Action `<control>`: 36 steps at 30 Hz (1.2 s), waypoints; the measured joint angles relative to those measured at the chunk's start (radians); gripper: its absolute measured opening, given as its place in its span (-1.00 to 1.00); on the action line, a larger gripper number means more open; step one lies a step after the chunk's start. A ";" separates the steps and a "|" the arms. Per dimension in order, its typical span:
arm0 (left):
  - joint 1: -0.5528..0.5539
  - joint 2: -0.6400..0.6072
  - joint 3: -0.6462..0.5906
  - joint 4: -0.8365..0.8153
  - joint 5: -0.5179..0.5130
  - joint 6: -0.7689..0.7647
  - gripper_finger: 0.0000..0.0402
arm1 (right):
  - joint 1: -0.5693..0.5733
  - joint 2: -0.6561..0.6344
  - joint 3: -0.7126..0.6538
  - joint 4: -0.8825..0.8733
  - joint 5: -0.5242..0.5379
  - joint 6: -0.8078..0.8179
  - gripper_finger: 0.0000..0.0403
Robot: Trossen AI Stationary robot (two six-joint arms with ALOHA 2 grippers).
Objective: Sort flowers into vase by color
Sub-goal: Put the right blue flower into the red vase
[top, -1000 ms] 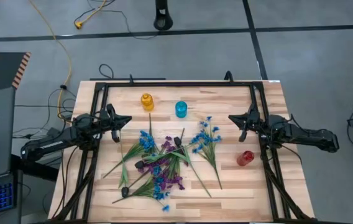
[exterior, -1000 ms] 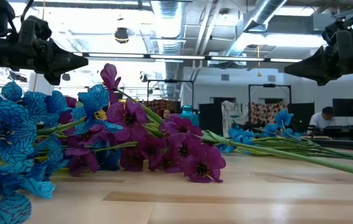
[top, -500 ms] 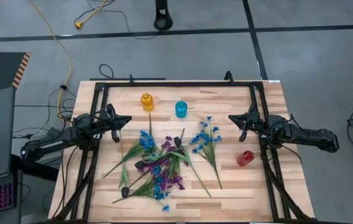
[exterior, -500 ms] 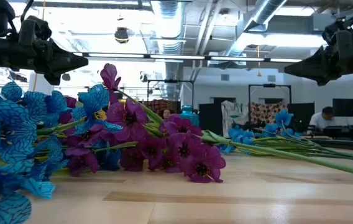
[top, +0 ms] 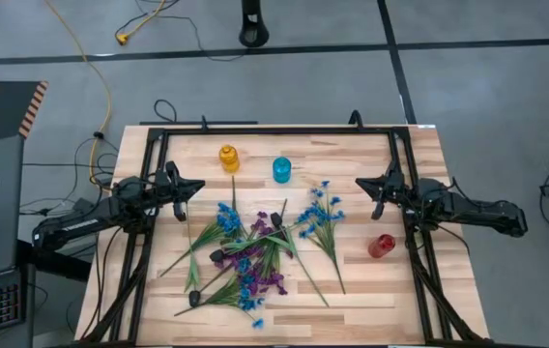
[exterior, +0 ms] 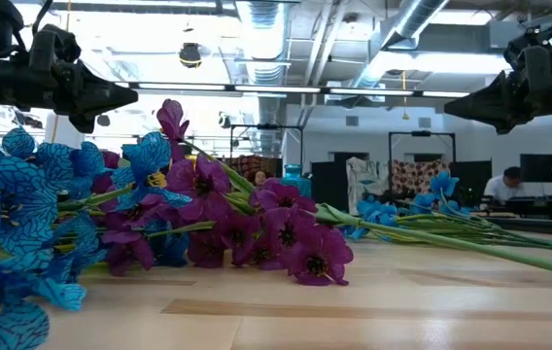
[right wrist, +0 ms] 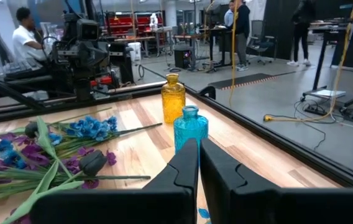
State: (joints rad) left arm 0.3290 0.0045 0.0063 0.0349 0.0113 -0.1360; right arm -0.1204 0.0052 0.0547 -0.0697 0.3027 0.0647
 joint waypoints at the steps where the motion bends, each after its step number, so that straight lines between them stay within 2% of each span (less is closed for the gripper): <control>1: 0.000 0.000 0.000 0.000 0.000 0.000 -0.96 | 0.000 0.000 0.000 0.001 0.010 0.015 -0.76; 4: 0.000 0.000 0.000 0.000 0.000 0.000 -0.96 | 0.000 0.000 0.000 0.002 0.019 0.080 -0.69; 7: 0.000 0.000 0.000 0.000 0.000 0.000 -0.96 | 0.000 0.000 0.000 0.002 0.018 0.153 -0.54; 15: 0.000 0.000 0.000 0.000 0.000 0.000 -0.96 | 0.000 0.000 0.000 0.003 0.017 0.257 0.20; 19: 0.000 0.000 0.000 0.000 0.000 0.000 -0.92 | 0.000 0.000 0.001 0.002 0.016 0.261 0.48; 22: 0.000 0.000 0.000 0.000 0.000 0.000 -0.89 | 0.006 0.004 0.027 -0.007 0.014 0.259 0.56; 27: 0.000 0.000 0.000 0.000 0.000 0.000 -0.86 | 0.039 0.049 0.135 -0.005 0.010 0.226 0.57; 31: 0.000 0.000 0.000 0.000 0.000 0.000 -0.85 | 0.081 0.145 0.244 -0.048 0.010 0.225 0.57; 36: 0.000 0.000 0.000 0.000 0.000 0.000 -0.85 | 0.122 0.338 0.409 -0.200 0.010 0.281 0.57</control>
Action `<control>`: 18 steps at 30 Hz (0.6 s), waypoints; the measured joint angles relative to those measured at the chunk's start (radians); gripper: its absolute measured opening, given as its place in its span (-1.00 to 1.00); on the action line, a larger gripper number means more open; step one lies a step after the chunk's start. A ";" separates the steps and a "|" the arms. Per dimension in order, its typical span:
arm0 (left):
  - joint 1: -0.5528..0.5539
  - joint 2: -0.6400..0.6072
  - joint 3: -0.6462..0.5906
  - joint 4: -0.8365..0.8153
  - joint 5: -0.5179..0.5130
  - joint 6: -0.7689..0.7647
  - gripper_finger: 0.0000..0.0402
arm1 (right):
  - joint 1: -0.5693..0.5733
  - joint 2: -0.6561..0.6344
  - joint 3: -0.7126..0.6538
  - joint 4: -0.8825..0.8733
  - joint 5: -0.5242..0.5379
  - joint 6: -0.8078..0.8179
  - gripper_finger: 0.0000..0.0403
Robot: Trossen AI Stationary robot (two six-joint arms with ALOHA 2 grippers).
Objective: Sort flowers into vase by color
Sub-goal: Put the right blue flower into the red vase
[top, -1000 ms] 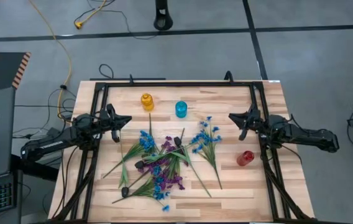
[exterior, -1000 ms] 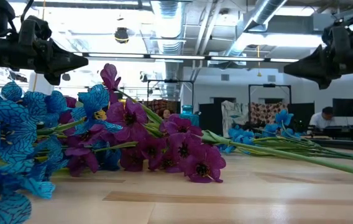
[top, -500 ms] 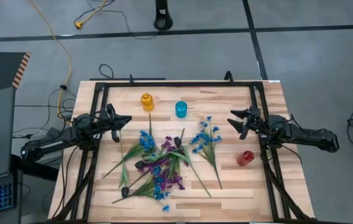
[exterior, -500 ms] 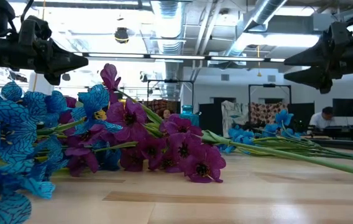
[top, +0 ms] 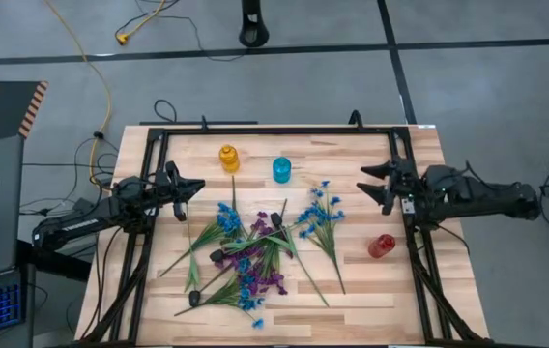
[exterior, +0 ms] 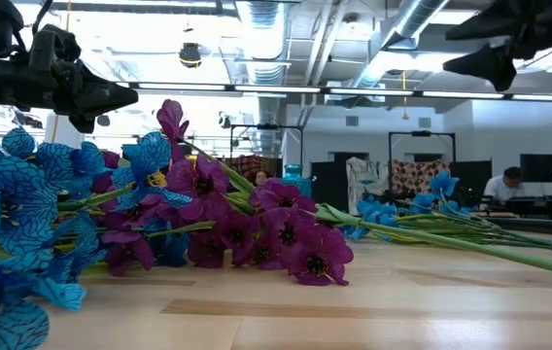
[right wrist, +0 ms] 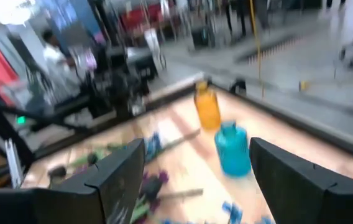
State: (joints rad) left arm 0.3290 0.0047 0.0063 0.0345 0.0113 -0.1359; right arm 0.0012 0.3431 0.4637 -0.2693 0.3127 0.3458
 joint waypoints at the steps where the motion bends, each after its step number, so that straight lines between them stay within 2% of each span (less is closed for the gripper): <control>1: 0.000 0.000 0.000 0.000 0.000 0.000 -0.85 | 0.006 0.044 0.036 -0.041 0.000 0.024 0.57; 10: 0.000 0.000 0.000 0.000 0.000 0.000 -0.85 | 0.072 0.448 0.375 -0.433 -0.001 0.276 0.57; 18: 0.000 0.000 0.000 0.000 0.000 -0.002 -0.85 | 0.134 0.762 0.597 -0.627 -0.043 0.531 0.57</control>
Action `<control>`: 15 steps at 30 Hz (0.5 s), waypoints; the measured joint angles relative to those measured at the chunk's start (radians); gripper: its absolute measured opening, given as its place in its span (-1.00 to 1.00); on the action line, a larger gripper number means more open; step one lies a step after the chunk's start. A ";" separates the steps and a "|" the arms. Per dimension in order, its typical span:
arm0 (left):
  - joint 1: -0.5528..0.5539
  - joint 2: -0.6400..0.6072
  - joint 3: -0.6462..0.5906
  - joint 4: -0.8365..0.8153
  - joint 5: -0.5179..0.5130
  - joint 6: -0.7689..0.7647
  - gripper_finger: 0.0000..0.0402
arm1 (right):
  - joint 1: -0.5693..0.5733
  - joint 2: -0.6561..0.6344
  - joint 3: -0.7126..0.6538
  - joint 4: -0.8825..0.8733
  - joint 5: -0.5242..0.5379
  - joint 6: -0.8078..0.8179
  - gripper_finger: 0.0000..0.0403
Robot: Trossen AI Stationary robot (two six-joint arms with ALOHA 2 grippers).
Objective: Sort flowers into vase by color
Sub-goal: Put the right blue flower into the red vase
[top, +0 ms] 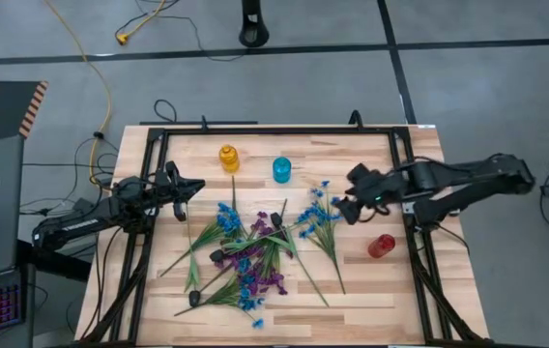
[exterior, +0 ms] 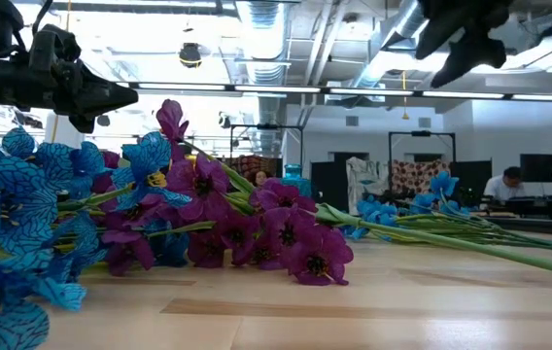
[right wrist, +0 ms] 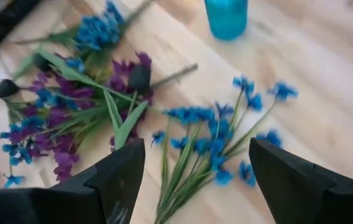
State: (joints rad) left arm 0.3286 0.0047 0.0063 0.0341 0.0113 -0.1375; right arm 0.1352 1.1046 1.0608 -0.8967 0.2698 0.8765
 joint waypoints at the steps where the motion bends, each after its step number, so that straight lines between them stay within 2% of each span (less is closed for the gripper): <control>1: 0.000 0.000 0.000 0.000 0.000 0.000 -0.85 | 0.006 0.035 0.020 -0.016 -0.010 0.029 0.57; 6: 0.000 0.000 0.000 0.000 0.000 -0.003 -0.85 | 0.035 0.196 0.078 -0.073 -0.062 0.141 0.57; 15: 0.000 0.000 0.000 0.000 0.000 -0.039 -0.85 | 0.087 0.436 0.121 -0.107 -0.137 0.242 0.57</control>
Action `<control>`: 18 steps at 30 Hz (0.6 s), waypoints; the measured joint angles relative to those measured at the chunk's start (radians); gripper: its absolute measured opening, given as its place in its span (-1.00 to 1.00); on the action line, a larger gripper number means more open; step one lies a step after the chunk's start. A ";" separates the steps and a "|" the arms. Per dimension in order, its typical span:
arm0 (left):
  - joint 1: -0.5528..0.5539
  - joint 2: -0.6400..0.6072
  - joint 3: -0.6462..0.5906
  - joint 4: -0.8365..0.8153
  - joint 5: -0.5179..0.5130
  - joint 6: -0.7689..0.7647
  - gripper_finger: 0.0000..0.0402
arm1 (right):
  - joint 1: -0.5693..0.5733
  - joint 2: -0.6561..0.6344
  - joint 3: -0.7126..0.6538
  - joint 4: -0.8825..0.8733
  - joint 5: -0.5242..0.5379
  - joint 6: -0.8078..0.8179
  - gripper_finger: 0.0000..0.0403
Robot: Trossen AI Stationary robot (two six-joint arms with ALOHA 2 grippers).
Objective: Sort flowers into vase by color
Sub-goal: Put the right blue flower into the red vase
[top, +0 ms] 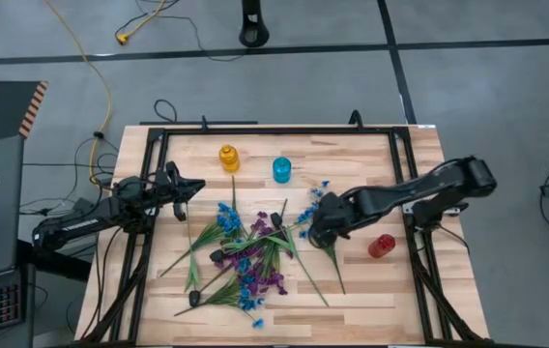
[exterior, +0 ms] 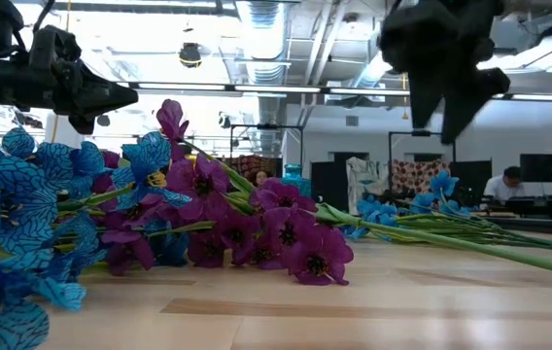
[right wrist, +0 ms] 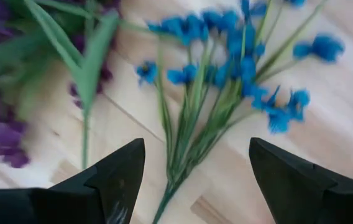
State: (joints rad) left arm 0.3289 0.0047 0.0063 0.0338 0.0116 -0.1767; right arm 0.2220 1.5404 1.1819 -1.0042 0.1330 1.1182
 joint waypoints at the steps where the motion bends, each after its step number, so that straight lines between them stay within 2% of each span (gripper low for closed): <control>1: 0.000 0.000 0.000 0.000 0.000 -0.002 -0.85 | 0.003 0.022 0.002 -0.010 -0.014 0.016 0.57; 6: 0.000 0.000 0.000 0.000 0.000 -0.003 -0.85 | 0.013 0.101 0.003 -0.016 -0.081 0.055 0.57; 18: 0.000 0.000 0.000 0.000 0.000 -0.004 -0.85 | 0.040 0.242 0.004 0.028 -0.085 0.052 0.57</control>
State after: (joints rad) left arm 0.3290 0.0047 0.0063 0.0339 0.0116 -0.1806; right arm 0.2623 1.7821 1.1858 -0.9762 0.0482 1.1706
